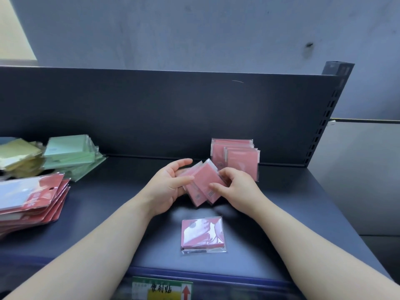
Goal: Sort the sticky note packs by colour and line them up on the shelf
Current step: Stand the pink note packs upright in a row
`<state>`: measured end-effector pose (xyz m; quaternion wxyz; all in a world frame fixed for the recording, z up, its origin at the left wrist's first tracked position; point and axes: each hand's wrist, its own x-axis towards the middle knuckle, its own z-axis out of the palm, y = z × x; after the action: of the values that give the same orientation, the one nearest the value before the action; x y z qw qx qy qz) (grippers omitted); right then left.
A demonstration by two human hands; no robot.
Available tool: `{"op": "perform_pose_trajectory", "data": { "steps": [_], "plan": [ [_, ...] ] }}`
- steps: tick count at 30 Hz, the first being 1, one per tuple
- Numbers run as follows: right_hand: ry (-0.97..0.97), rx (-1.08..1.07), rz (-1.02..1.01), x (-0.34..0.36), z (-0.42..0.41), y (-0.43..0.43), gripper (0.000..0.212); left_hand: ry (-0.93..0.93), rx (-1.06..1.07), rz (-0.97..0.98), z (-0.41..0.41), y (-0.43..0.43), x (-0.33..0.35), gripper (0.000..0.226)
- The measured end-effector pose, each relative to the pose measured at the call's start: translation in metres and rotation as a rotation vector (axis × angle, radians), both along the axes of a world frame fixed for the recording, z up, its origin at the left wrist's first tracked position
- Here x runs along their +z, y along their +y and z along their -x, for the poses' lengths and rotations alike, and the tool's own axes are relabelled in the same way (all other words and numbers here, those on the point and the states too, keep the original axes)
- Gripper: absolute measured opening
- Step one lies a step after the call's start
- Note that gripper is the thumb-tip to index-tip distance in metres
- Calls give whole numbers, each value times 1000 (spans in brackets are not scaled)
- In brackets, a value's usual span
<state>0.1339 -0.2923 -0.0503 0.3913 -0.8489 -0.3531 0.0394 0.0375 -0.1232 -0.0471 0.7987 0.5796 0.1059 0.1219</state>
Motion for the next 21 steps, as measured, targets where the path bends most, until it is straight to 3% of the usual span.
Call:
{"op": "perform_pose_trajectory", "data": {
  "steps": [4, 6, 9, 10, 13, 15, 18, 21],
  "plan": [
    [-19, -19, 129, -1, 0, -1, 30, -9, -54, -32, -1, -3, 0, 42],
    [29, -39, 69, -2, 0, 0, 34, -4, -101, -70, -2, -4, -2, 39],
    [139, 21, -63, 0, 2, -1, 67, -17, -164, -81, -2, -3, -5, 34],
    [148, 59, -82, 0, 1, -1, 69, -19, -179, -80, -2, -3, -6, 34],
    [114, 72, -90, 2, -3, -4, 46, -3, -231, -146, -2, -4, -8, 44],
    [80, -23, -68, 6, -12, -10, 36, 53, -221, -305, 0, -5, -7, 51],
    [93, -136, -13, 13, -27, -27, 34, 108, -158, -515, 3, -6, -5, 51],
    [142, -190, 10, 17, -37, -40, 36, 114, -244, -650, 5, -7, -4, 41]
  ]
}}
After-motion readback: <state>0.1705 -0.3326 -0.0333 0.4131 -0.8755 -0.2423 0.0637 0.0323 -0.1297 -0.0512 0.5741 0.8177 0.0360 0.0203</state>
